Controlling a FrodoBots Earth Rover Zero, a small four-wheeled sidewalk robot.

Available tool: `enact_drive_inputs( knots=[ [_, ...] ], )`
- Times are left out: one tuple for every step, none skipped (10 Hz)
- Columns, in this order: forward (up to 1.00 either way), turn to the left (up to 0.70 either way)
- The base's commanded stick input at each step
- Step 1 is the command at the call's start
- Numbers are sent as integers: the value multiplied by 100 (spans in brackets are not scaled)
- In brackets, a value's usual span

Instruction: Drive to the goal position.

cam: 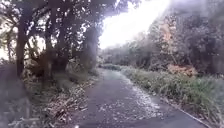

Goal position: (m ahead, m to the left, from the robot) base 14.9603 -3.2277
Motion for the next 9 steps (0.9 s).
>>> enact_drive_inputs(
  knots=[
    [70, -14],
    [70, -14],
    [70, -11],
    [70, -5],
    [70, 0],
    [70, 0],
    [70, 0],
    [70, 0],
    [70, 0]
  ],
)
